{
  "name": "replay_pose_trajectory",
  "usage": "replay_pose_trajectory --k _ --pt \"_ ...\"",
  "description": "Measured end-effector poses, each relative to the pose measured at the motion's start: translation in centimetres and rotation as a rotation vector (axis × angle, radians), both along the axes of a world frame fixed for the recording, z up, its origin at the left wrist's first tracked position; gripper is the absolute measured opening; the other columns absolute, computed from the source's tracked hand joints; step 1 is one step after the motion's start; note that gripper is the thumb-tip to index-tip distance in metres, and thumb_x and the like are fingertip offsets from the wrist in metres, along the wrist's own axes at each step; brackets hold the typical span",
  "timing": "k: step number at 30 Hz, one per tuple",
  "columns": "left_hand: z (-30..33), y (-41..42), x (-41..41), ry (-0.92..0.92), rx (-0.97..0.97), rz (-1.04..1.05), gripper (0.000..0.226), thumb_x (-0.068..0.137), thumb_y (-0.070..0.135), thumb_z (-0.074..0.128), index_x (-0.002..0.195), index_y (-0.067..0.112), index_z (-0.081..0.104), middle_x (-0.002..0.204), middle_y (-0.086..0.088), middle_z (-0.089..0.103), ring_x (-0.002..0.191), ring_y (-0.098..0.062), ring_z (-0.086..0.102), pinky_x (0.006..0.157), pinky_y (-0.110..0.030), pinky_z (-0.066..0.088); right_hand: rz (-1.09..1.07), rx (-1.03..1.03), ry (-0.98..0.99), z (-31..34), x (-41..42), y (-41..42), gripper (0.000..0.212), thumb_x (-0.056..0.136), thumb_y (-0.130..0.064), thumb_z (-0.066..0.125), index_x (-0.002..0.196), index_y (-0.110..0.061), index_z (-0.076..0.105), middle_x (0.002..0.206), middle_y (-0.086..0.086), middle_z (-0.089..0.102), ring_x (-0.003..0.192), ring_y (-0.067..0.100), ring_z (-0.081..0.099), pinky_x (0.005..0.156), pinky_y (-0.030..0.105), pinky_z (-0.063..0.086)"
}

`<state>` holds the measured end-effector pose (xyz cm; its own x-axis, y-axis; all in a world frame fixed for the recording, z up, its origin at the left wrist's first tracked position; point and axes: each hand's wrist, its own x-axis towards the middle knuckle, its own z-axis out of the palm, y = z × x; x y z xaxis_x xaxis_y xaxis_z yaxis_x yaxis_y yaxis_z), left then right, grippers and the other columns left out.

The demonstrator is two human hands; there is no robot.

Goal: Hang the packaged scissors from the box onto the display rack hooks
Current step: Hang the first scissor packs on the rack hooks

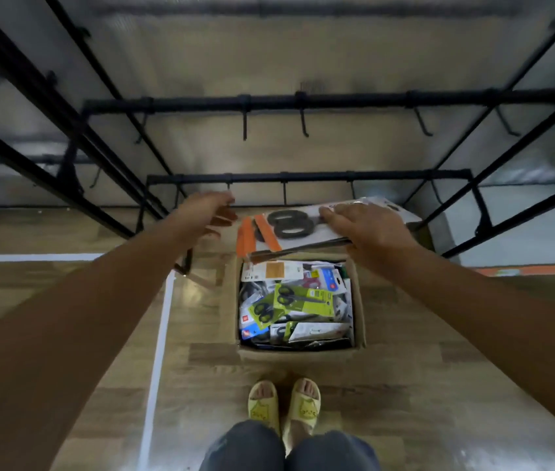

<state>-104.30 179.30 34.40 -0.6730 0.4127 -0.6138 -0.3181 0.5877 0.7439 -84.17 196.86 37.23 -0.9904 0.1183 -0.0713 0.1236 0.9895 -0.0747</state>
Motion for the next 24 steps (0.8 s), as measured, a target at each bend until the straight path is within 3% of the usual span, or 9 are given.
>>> replay_pose_trajectory --k 3,5,8,10,16,18,19,22,24 --pt "7.0 -0.6 0.6 -0.058 0.039 -0.157 0.034 0.094 0.046 0.046 0.101 0.016 0.060 0.098 -0.008 0.064 0.092 -0.025 0.062 0.085 -0.038 0.048 0.035 0.053 0.024 6.3 0.4 -0.5 0.064 0.087 -0.011 0.059 0.144 -0.011 0.032 0.140 0.015 0.044 0.125 0.030 0.044 0.099 0.037 0.035" --pt "11.2 -1.0 1.2 -0.090 0.095 -0.238 0.047 0.088 0.053 0.049 0.111 0.013 0.059 0.103 -0.007 0.066 0.099 -0.025 0.062 0.092 -0.041 0.049 0.113 0.163 0.176 10.6 0.5 -1.3 0.066 0.067 -0.005 0.078 0.129 -0.003 0.054 0.121 0.022 0.060 0.106 0.036 0.060 0.089 0.043 0.048" --pt "16.7 -2.0 2.2 -0.251 0.213 -0.356 0.056 0.072 0.057 0.055 0.101 0.012 0.071 0.087 -0.006 0.073 0.077 -0.022 0.069 0.065 -0.033 0.057 0.176 0.250 0.370 15.6 0.4 -2.4 0.066 0.047 0.003 0.085 0.110 -0.002 0.067 0.099 0.020 0.069 0.086 0.036 0.068 0.074 0.050 0.054" --pt "19.7 -2.9 2.4 -0.219 0.219 -0.419 0.053 0.063 0.060 0.055 0.079 0.015 0.078 0.083 -0.004 0.074 0.073 -0.021 0.069 0.064 -0.033 0.057 0.240 0.330 0.430 18.7 0.0 -3.2 0.067 0.048 0.000 0.084 0.112 -0.005 0.067 0.102 0.017 0.069 0.090 0.034 0.067 0.079 0.050 0.053" --pt "25.4 -6.6 2.3 -0.201 0.329 -0.506 0.062 0.038 0.059 0.082 0.077 0.012 0.076 0.071 0.000 0.074 0.063 -0.011 0.071 0.052 -0.023 0.053 0.338 0.488 0.590 24.8 -1.2 -4.9 0.066 0.049 -0.008 0.085 0.112 -0.015 0.069 0.111 0.007 0.068 0.102 0.032 0.064 0.087 0.053 0.046" --pt "26.9 -7.1 2.4 -0.149 0.397 -0.544 0.042 0.040 0.033 0.092 0.075 0.016 0.077 0.073 0.001 0.074 0.064 -0.010 0.070 0.054 -0.021 0.054 0.314 0.520 0.643 26.5 -1.8 -5.7 0.062 0.051 -0.007 0.085 0.110 -0.017 0.070 0.114 0.007 0.067 0.108 0.036 0.061 0.091 0.061 0.040" --pt "27.5 -7.2 2.4 -0.114 0.434 -0.534 0.029 0.051 0.018 0.080 0.079 0.016 0.075 0.074 0.001 0.074 0.064 -0.010 0.070 0.054 -0.020 0.054 0.288 0.536 0.670 27.1 -2.3 -6.0 0.062 0.051 -0.007 0.086 0.111 -0.016 0.069 0.116 0.009 0.066 0.111 0.039 0.058 0.092 0.065 0.035" --pt "28.6 -7.8 2.5 0.033 0.504 -0.445 0.037 0.069 0.015 0.068 0.105 0.011 0.061 0.087 -0.005 0.074 0.073 -0.016 0.070 0.060 -0.023 0.055 0.051 0.523 0.722 28.4 -3.7 -7.4 0.081 0.055 -0.004 0.084 0.130 -0.015 0.056 0.139 0.020 0.046 0.129 0.045 0.038 0.103 0.064 0.018" --pt "28.6 -8.5 2.4 0.092 0.530 -0.373 0.046 0.076 0.009 0.071 0.120 0.009 0.055 0.099 -0.011 0.070 0.079 -0.020 0.068 0.064 -0.026 0.056 -0.179 0.226 0.811 28.2 -4.5 -8.2 0.084 0.068 0.001 0.071 0.143 -0.016 0.036 0.151 0.020 0.024 0.138 0.042 0.020 0.111 0.055 0.009"
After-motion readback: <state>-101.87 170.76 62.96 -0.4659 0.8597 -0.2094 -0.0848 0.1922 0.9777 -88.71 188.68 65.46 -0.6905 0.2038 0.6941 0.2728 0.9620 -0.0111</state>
